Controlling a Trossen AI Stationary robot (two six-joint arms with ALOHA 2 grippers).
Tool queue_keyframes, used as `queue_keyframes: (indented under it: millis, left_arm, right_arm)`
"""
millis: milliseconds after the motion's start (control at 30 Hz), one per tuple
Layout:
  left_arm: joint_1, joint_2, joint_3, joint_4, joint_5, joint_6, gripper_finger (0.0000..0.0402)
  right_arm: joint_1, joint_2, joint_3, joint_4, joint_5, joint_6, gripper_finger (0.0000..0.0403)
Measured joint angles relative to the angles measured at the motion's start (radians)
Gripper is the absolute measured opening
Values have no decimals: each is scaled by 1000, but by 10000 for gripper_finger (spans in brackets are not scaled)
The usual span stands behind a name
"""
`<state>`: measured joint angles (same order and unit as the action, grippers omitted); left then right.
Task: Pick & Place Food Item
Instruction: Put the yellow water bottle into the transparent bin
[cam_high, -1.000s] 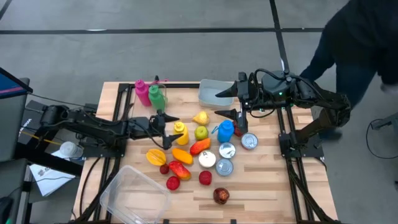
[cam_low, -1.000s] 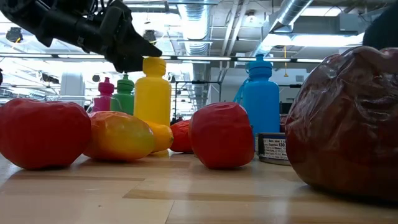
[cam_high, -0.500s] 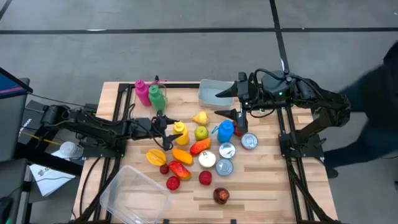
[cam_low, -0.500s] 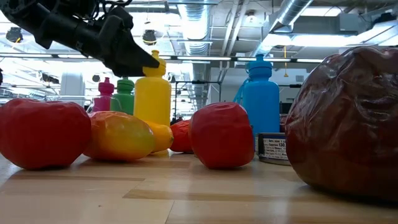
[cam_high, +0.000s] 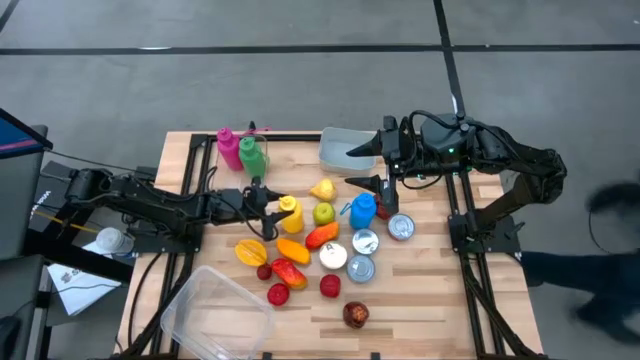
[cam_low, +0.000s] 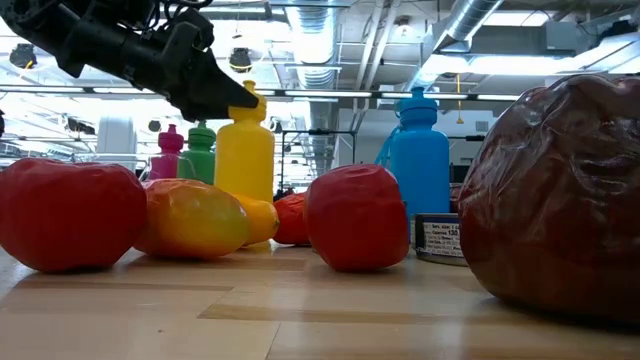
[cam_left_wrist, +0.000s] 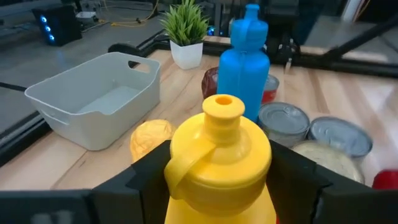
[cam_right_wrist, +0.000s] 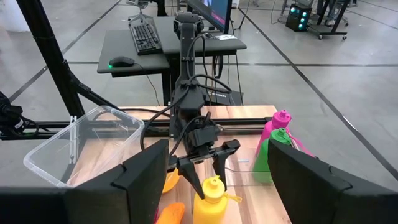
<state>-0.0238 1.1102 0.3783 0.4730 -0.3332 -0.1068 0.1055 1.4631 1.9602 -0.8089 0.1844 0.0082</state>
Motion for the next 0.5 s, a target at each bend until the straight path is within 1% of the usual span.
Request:
queue_keyframes:
  millis: [133, 200, 300, 367, 500]
  left_arm:
    - [0, -12, 31, 33, -5, -5, 204]
    - [0, -24, 65, 26, -12, -6, 204]
    - [0, -55, 134, -3, -52, -5, 203]
    - [0, -93, 188, -84, -98, -3, 203]
    - [-9, -177, 321, -361, -234, -3, 203]
  right_arm:
    - [0, 0, 0, 0, 0, 0, 265]
    - [-1, 0, 0, 0, 0, 0, 265]
    - [-2, 0, 0, 0, 0, 0, 265]
    - [-2, 0, 0, 0, 0, 0, 265]
    - [-2, 0, 0, -2, 0, 0, 265]
